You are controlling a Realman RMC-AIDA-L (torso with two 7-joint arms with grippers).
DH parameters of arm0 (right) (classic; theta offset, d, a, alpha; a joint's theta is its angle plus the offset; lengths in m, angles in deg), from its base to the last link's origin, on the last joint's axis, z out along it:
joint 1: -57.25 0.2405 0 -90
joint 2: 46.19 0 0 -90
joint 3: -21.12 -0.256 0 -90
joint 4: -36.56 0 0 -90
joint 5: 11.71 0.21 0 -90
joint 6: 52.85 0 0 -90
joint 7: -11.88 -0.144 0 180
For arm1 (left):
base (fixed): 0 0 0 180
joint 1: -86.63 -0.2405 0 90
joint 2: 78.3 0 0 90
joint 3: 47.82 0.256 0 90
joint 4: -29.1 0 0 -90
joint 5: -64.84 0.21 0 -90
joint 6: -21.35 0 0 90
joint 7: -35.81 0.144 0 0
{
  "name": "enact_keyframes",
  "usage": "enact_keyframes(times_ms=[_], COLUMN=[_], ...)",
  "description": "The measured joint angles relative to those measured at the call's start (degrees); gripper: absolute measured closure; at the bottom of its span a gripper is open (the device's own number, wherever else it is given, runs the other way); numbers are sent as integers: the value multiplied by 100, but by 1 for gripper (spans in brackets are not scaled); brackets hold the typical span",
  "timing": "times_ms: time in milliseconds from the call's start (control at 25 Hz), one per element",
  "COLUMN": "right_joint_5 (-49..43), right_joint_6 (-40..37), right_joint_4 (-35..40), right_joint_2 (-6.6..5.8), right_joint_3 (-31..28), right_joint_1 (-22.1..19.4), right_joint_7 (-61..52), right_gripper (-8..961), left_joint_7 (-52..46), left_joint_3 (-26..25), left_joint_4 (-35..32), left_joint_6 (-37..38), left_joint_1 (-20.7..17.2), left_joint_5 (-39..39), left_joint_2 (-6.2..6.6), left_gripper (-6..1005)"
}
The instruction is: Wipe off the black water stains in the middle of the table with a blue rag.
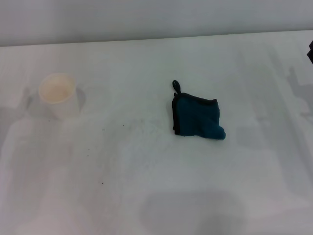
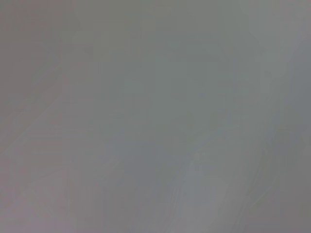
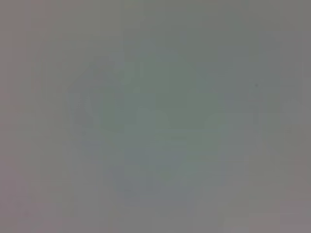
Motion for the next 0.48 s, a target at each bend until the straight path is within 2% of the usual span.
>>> enact_keyframes(times_ms=[480], right_joint_5=[1], right_joint_6=[-219], right_joint_4=[56], right_joint_2=[-2], right_joint_3=[-4], right_joint_1=[79], right_joint_7=[-75], right_gripper=[155], left_joint_7=[0], left_joint_3=[-2], left_joint_4=[0], left_joint_6=[15], left_joint_1=[62], left_joint_5=[-10], left_joint_2=[1], left_gripper=[122])
